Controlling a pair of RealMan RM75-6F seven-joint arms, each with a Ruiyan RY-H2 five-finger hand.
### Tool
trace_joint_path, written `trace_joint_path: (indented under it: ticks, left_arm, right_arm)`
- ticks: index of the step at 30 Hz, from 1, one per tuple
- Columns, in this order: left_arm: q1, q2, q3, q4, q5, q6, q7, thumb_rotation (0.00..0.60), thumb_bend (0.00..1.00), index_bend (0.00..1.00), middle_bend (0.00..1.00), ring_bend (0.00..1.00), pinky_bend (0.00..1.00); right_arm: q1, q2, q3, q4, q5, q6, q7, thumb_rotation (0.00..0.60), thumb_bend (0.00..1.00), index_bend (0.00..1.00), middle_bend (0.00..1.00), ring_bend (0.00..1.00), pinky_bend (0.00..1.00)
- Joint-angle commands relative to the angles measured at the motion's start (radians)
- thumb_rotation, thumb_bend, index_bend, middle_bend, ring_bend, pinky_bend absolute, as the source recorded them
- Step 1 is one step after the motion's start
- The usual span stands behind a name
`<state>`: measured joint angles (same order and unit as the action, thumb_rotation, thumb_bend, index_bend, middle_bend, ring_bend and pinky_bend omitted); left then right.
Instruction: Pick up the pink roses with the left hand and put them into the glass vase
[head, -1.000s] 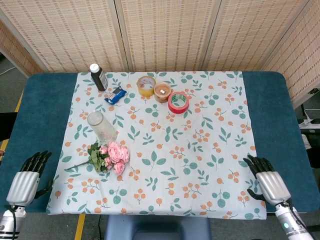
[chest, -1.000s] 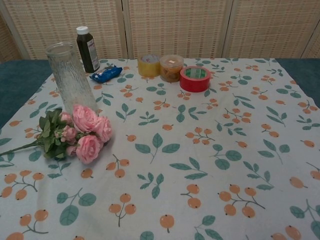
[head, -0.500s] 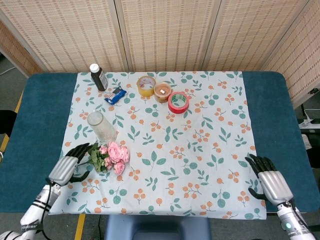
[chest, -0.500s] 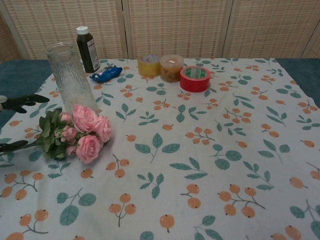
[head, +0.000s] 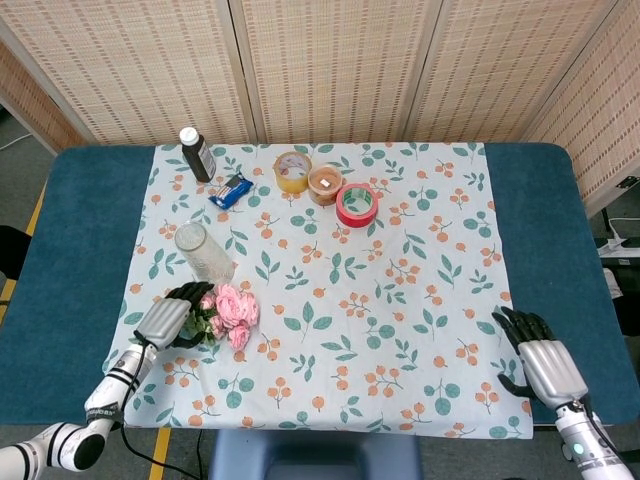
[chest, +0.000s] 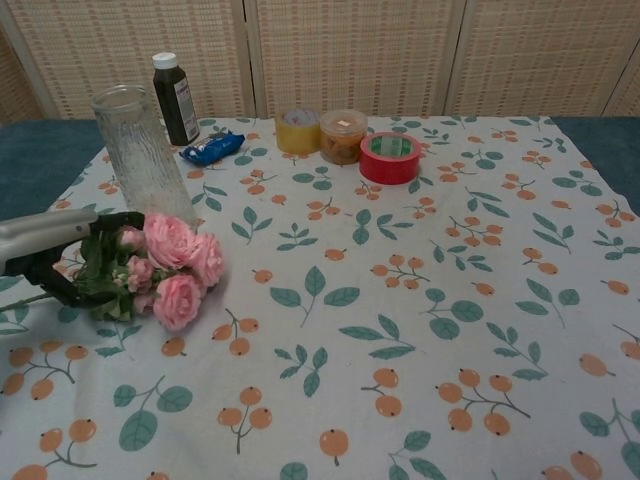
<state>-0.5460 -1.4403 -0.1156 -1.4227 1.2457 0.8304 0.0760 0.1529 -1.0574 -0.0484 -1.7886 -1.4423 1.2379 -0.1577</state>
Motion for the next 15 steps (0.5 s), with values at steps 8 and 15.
trace_joint_path:
  ticks: [8, 15]
  left_arm:
    - [-0.009, -0.076, 0.002, 0.024, -0.054, 0.097, 0.147, 0.600, 0.35, 0.41, 0.41, 0.23, 0.15]
    - [0.043, -0.115, 0.008, 0.028, 0.080, 0.269, 0.007, 0.600, 0.40, 0.64, 0.66, 0.41, 0.16]
  right_arm:
    - [-0.003, 0.007, -0.001, -0.002, -0.008, 0.005, 0.012, 0.600, 0.19, 0.00, 0.00, 0.00, 0.00]
    - [-0.003, 0.007, -0.003, -0.002, -0.012, 0.002, 0.015, 0.600, 0.19, 0.00, 0.00, 0.00, 0.00]
